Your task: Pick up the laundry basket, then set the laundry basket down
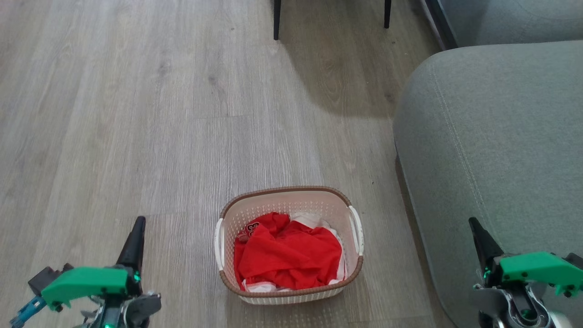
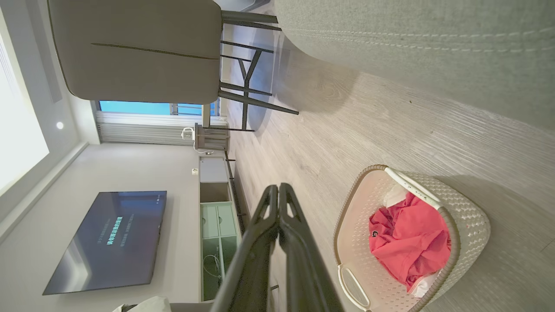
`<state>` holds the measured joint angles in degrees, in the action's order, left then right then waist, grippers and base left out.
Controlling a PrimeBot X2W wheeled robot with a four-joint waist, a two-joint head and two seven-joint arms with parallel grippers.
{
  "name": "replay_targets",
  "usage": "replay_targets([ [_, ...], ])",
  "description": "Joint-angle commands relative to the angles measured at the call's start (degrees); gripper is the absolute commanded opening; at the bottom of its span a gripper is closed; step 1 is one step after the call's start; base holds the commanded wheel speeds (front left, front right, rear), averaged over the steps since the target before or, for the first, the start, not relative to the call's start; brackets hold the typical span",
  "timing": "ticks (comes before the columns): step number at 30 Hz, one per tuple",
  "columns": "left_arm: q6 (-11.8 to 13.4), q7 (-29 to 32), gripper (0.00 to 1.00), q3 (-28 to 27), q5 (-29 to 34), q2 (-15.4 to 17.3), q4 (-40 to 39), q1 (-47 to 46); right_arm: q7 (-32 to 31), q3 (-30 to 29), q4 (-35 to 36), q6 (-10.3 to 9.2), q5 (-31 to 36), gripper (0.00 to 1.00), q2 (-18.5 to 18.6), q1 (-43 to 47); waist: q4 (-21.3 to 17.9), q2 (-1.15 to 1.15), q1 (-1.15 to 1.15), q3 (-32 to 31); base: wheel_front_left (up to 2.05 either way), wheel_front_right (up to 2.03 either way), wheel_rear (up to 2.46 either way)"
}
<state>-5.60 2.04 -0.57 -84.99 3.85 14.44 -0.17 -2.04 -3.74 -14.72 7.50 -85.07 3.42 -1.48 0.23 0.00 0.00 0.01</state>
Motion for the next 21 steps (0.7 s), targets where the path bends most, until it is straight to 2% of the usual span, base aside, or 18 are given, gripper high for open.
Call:
replay_targets([
  [1, -0.8, 0.7, 0.0, -2.2, -2.1, 0.8, -1.3, -4.1, -0.8, 0.5, 1.5, -0.01, -2.1, 0.0, 1.0, -3.2, 0.0, 0.0, 0.0, 0.0, 0.0, 0.0, 0.0],
  [12, -1.9, 2.6, 0.0, -3.6, -9.1, 0.7, -0.5, -5.8, -2.7, -0.6, 0.8, -0.01, -8.8, 0.0, 1.0, -4.5, -0.2, 0.0, 0.0, 0.2, 0.0, 0.0, 0.0],
  [21, -1.9, 2.8, 0.0, -3.9, -8.9, 0.5, -0.5, -5.8, -2.9, -0.9, 0.8, -0.01, -8.7, 0.0, 0.8, -4.5, -0.2, 0.0, 0.0, 0.2, 0.0, 0.0, 0.0],
])
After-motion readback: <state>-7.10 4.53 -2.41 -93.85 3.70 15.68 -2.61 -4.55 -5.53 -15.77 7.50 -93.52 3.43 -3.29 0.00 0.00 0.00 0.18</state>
